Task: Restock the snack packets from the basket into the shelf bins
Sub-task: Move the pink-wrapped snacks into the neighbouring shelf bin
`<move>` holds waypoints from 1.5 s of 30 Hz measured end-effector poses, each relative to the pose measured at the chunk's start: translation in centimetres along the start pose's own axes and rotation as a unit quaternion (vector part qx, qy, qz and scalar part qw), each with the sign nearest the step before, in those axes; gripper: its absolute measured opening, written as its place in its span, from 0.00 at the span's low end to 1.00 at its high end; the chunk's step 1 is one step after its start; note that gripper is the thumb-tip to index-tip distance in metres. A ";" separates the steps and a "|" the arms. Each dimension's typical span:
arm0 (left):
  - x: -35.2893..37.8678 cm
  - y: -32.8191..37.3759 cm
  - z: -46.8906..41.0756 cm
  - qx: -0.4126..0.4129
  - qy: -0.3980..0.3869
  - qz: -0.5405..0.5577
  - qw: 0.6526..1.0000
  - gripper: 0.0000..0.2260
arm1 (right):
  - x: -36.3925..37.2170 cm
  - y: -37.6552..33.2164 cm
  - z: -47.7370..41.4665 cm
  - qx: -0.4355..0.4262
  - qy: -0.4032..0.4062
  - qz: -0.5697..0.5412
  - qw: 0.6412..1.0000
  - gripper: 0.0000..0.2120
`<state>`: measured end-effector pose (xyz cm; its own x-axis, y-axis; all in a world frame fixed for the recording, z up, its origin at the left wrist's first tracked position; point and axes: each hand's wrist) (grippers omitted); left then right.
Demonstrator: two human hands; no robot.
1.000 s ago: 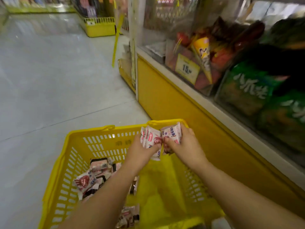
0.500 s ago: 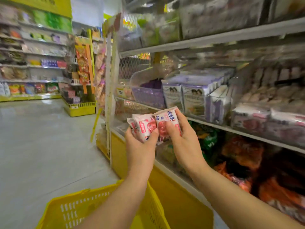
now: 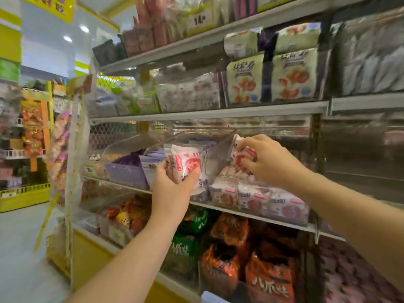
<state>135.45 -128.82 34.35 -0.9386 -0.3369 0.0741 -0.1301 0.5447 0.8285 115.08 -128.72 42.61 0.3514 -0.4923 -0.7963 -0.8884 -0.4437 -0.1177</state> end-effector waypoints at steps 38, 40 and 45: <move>1.5 -1.3 -11.6 0.159 -0.234 0.129 0.950 0.30 | 4.7 14.7 -13.4 0.273 0.010 0.295 0.916 0.15; 1.9 -0.8 -11.3 0.162 -0.245 0.114 0.949 0.28 | 4.2 14.7 -13.5 0.253 0.013 0.271 0.929 0.15; 4.0 0.4 -11.7 0.153 -0.315 0.027 0.936 0.29 | -0.1 12.8 -13.5 0.199 -0.184 0.204 0.941 0.36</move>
<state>135.33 -138.90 41.48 -0.9358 0.1645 -0.3119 -0.0728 0.7753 0.6274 107.65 -144.46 49.17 -0.1041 -0.2353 -0.9663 -0.9931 0.0767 0.0883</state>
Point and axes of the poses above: each hand's wrist, its own z-axis away from the middle knuckle, its own x-axis out of the palm, y = z × x, and after that the axes turned 5 degrees about -y, right-handed
